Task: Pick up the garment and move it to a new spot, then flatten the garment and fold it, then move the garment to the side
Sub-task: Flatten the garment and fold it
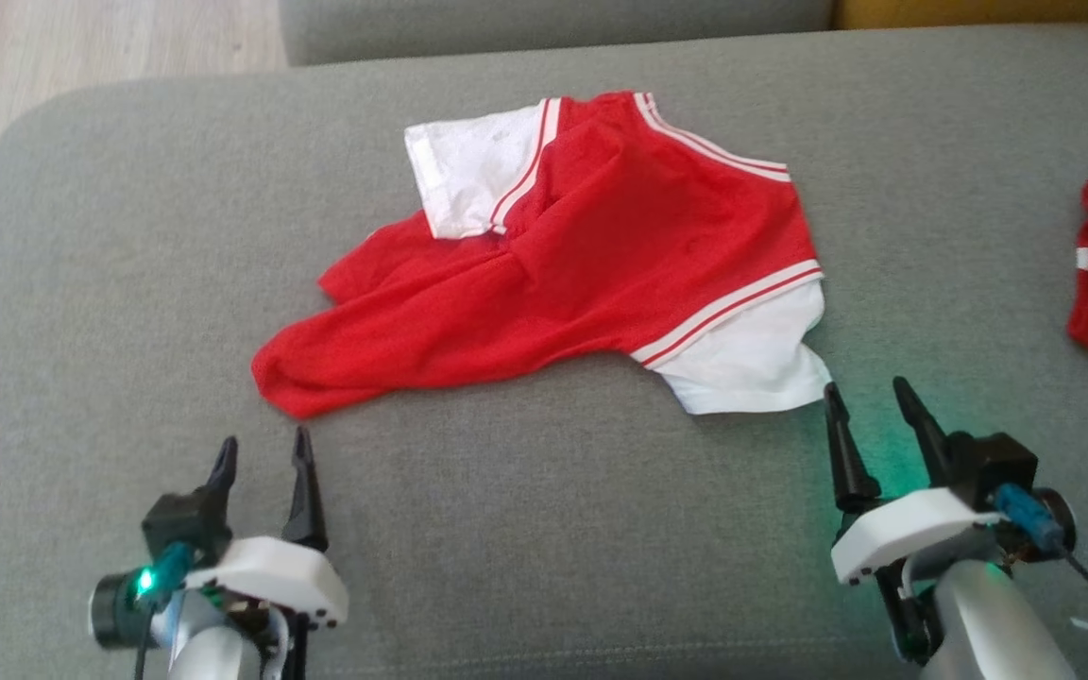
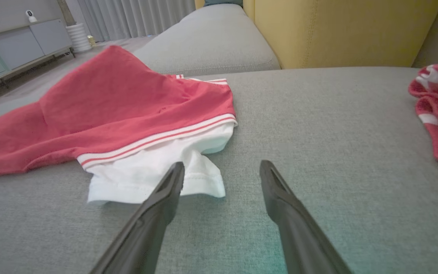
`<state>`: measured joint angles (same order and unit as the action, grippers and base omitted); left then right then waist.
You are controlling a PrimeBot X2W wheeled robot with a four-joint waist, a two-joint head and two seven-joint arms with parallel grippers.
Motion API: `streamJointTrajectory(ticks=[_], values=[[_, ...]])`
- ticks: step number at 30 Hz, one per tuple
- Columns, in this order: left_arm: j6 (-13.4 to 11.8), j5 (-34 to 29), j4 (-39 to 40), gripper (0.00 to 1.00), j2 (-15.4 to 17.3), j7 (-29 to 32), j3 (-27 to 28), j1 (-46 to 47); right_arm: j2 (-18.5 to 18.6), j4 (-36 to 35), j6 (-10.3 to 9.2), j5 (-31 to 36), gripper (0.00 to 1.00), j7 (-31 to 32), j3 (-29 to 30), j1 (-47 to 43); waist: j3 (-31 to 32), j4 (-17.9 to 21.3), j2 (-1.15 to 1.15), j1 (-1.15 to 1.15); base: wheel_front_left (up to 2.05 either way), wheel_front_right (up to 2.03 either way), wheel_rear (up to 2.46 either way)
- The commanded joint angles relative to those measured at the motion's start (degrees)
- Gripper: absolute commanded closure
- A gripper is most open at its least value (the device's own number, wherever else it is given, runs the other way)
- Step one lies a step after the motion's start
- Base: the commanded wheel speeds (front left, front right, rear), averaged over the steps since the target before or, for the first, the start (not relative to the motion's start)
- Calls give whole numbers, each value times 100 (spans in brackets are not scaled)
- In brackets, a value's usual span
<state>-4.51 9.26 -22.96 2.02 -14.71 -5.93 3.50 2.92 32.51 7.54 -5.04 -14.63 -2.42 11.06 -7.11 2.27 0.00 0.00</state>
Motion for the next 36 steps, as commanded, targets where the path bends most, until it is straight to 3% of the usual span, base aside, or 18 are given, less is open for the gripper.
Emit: streamJointTrajectory(ticks=[1,11,12,14,15,27,36], values=[[-8,46,159,0,86,-29,119,265,-4,-105,-5,60,0,-37,-76,261,-77,-65,0,0,0,0,0],[22,78,201,0,86,-29,-9,480,-4,896,-5,503,0,-37,215,777,-420,-350,0,0,0,0,0],[23,81,206,0,86,-29,-3,498,-4,1009,-5,529,10,-37,211,818,-448,-360,0,0,0,0,0],[24,86,217,0,86,-29,6,529,-4,1196,-5,549,91,-37,219,890,-492,-373,0,0,0,0,0],[23,91,223,0,86,-29,12,540,-4,1255,-5,543,100,-37,228,921,-509,-373,0,0,0,0,0],[82,107,167,0,86,-29,-55,561,-4,788,-5,471,100,-37,947,938,-475,-17,0,0,0,0,0],[348,115,-80,0,86,-29,-473,557,-4,412,-5,505,100,-37,1312,733,-476,154,0,0,0,0,0]])
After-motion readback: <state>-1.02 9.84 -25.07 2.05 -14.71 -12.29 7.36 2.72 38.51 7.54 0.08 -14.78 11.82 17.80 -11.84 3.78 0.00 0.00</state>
